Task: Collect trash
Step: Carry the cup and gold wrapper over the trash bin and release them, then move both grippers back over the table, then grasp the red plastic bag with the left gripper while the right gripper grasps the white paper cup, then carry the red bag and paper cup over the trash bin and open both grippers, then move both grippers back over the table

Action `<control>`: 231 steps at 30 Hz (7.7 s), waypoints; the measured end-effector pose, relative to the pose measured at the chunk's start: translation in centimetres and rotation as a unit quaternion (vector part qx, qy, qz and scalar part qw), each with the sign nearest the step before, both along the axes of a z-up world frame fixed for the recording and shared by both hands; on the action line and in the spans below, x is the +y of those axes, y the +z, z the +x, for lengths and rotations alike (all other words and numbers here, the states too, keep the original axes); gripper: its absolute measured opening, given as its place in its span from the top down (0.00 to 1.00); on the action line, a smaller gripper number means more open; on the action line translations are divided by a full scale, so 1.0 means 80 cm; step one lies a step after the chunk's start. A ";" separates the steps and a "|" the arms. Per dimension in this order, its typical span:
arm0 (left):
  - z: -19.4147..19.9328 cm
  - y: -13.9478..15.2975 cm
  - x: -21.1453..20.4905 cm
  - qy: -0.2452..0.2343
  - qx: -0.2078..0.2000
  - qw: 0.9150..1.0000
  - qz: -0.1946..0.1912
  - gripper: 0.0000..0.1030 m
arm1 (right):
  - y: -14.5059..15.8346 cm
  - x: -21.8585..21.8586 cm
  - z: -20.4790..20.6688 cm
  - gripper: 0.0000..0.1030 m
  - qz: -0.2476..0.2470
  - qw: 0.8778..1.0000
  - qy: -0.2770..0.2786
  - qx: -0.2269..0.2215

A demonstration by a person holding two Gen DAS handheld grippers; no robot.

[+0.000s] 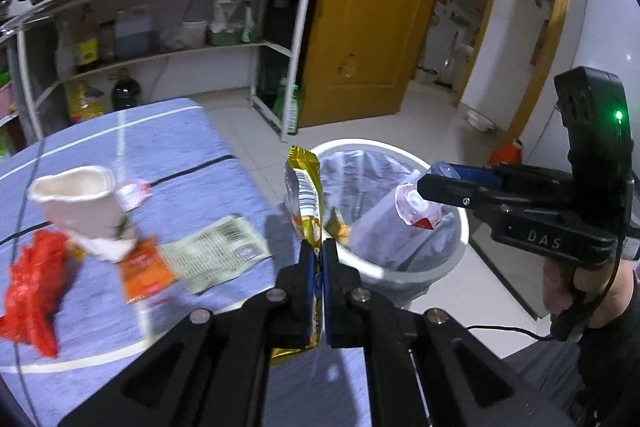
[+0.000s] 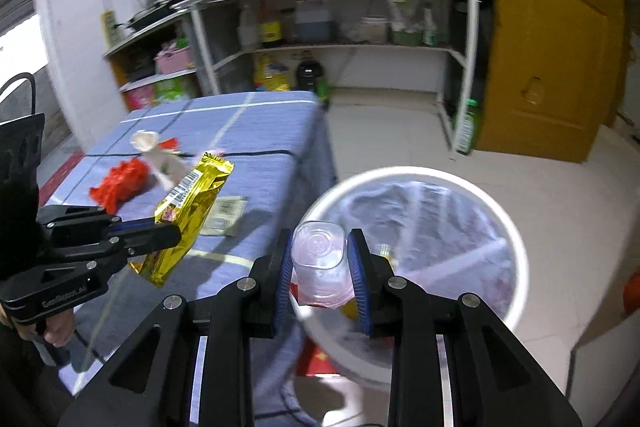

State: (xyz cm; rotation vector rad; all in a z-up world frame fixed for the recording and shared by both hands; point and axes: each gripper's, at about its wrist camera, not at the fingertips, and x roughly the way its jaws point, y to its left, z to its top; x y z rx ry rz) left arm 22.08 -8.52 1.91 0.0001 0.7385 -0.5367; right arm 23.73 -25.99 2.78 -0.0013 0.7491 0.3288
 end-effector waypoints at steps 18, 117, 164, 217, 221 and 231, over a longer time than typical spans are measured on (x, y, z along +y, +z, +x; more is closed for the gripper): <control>0.063 -0.027 -0.102 -0.031 0.035 0.999 -0.002 0.75 | -0.033 -0.078 0.019 0.72 0.002 0.996 -0.085 0.041; 0.002 -0.013 0.246 0.181 0.021 0.983 0.012 0.55 | 0.026 0.238 0.049 0.88 0.026 0.983 0.180 -0.036; 0.071 -0.027 -0.104 0.009 0.053 0.999 -0.006 0.51 | -0.018 -0.114 -0.006 0.82 0.018 0.995 -0.096 0.010; -0.004 0.003 0.157 0.180 0.003 0.984 -0.008 0.45 | -0.004 0.121 0.011 0.62 0.011 0.992 0.126 -0.001; -0.006 -0.001 0.181 0.195 0.008 0.981 -0.019 0.45 | -0.020 0.152 0.023 0.48 -0.001 0.989 0.147 0.020; -0.013 -0.006 0.219 0.211 0.015 0.977 -0.034 0.45 | -0.057 0.200 0.046 0.48 -0.053 0.983 0.167 0.047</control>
